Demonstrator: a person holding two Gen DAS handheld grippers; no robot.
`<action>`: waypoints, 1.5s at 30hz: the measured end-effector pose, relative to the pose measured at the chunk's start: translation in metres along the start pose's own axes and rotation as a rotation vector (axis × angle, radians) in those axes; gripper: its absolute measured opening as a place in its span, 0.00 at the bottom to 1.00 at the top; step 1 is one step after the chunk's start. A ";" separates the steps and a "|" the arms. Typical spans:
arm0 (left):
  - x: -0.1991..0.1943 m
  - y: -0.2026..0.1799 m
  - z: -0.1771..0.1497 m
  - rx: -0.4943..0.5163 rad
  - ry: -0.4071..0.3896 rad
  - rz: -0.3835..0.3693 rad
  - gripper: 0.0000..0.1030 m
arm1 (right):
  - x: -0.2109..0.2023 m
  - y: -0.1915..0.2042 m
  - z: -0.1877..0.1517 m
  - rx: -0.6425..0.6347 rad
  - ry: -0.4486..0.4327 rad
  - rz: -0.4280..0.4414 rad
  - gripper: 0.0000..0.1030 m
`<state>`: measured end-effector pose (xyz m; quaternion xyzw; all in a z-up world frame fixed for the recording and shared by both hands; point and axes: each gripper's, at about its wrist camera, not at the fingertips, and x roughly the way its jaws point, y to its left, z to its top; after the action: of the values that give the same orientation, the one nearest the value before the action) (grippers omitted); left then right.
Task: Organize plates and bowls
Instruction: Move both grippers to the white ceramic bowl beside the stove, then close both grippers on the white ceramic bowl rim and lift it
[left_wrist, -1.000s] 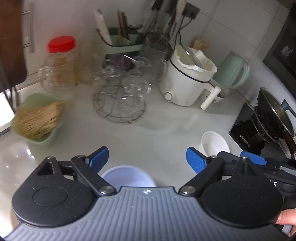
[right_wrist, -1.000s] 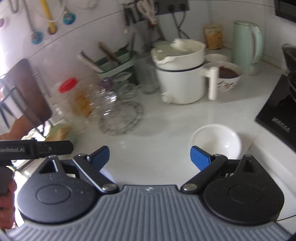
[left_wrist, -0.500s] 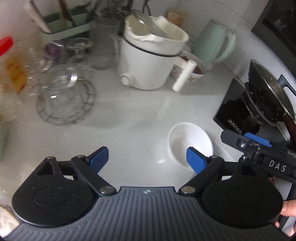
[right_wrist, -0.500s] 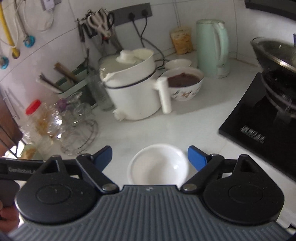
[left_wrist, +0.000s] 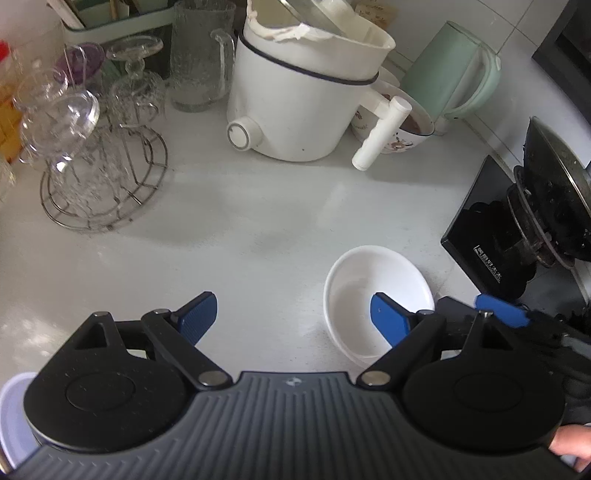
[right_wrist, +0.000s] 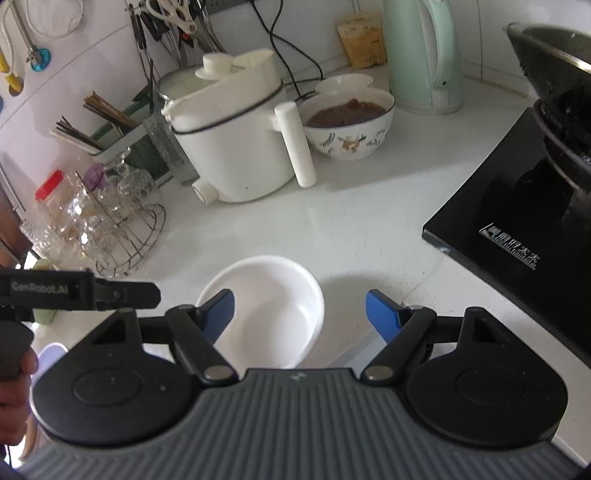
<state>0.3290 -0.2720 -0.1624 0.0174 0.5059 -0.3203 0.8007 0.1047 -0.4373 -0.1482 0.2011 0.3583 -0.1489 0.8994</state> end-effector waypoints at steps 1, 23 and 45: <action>0.003 0.000 -0.001 -0.001 0.008 -0.011 0.89 | 0.004 0.001 -0.001 -0.016 0.016 -0.014 0.76; 0.040 0.008 -0.011 -0.092 0.070 -0.105 0.49 | 0.041 0.006 -0.004 -0.034 0.093 0.010 0.50; 0.029 -0.002 0.000 -0.124 0.049 -0.102 0.17 | 0.040 -0.003 -0.013 0.049 0.158 0.075 0.17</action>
<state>0.3361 -0.2883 -0.1859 -0.0500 0.5443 -0.3281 0.7705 0.1238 -0.4386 -0.1855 0.2476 0.4167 -0.1075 0.8680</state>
